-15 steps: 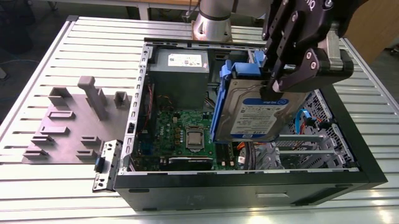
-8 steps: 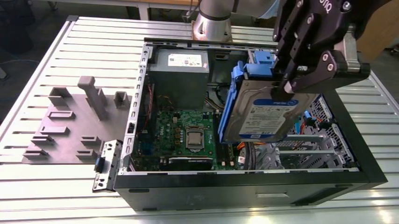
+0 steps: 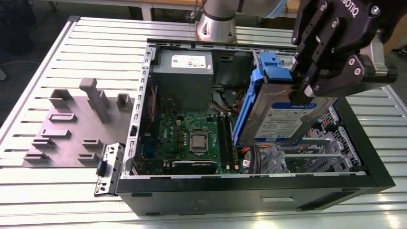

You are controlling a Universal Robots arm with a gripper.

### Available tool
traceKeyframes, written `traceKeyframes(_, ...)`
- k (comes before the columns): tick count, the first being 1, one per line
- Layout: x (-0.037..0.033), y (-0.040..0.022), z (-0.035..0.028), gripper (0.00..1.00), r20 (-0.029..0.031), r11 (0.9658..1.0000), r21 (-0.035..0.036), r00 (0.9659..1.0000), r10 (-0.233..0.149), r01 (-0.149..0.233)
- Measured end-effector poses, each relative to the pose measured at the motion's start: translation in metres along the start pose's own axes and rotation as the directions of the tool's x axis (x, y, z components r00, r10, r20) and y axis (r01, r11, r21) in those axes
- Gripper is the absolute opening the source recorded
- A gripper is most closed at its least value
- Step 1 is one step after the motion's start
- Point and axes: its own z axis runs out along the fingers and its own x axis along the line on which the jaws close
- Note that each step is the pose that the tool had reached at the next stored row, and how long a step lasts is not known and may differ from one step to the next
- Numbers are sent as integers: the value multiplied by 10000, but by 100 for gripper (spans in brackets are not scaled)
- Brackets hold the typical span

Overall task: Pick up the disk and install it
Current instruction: 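Pick up the disk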

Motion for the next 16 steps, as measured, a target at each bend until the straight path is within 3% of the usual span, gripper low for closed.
traceKeyframes(16,-10,-457,33,35,0,10000,-10,10000,-11,11)
